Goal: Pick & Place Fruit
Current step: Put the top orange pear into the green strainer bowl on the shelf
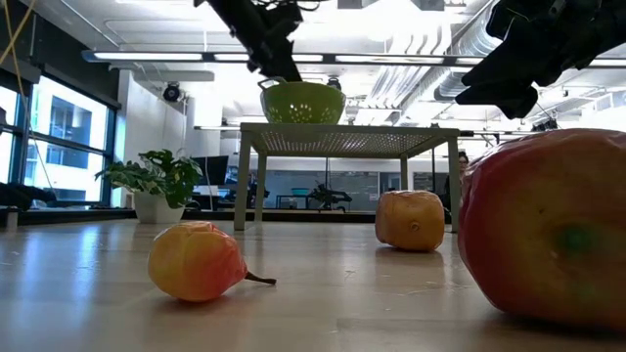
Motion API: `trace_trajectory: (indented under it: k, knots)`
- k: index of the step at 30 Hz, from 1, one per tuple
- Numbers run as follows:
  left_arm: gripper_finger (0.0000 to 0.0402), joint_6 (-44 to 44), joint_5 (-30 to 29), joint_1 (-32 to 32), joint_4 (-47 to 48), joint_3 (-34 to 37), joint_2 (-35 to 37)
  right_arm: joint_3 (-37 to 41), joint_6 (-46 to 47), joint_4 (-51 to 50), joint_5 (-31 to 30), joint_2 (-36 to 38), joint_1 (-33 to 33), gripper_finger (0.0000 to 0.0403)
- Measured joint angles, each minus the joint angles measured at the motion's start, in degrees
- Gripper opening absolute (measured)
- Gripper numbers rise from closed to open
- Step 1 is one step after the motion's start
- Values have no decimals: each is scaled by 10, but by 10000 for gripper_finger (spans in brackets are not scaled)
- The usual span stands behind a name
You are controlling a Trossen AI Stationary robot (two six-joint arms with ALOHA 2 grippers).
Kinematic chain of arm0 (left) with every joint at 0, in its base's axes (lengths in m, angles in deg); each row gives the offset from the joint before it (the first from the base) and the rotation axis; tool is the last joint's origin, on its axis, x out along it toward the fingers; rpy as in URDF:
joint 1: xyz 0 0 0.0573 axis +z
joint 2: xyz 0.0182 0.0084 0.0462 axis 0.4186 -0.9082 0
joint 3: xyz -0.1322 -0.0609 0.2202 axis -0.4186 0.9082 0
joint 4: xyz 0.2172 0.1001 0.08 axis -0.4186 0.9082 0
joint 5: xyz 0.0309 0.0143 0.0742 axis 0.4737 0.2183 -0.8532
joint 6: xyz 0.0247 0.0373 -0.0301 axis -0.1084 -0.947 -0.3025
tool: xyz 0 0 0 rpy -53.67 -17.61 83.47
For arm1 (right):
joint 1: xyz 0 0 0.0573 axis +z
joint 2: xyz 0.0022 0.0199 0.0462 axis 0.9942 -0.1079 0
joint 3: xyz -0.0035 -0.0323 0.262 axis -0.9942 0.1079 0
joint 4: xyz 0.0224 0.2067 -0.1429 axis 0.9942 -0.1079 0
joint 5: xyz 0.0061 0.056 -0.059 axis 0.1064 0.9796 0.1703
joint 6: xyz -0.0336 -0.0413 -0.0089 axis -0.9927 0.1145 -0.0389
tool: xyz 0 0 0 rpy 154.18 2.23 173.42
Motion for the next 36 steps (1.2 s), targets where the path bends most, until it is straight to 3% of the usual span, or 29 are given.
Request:
trace_trajectory:
  k: [14, 36]
  knots:
    - [104, -3, 5, 0, 2, 0, -49, 0, 0, 0, 0, 0, 0, 160]
    - [132, -3, 4, 0, -12, 0, -50, 0, 0, 0, 0, 0, 0, 160]
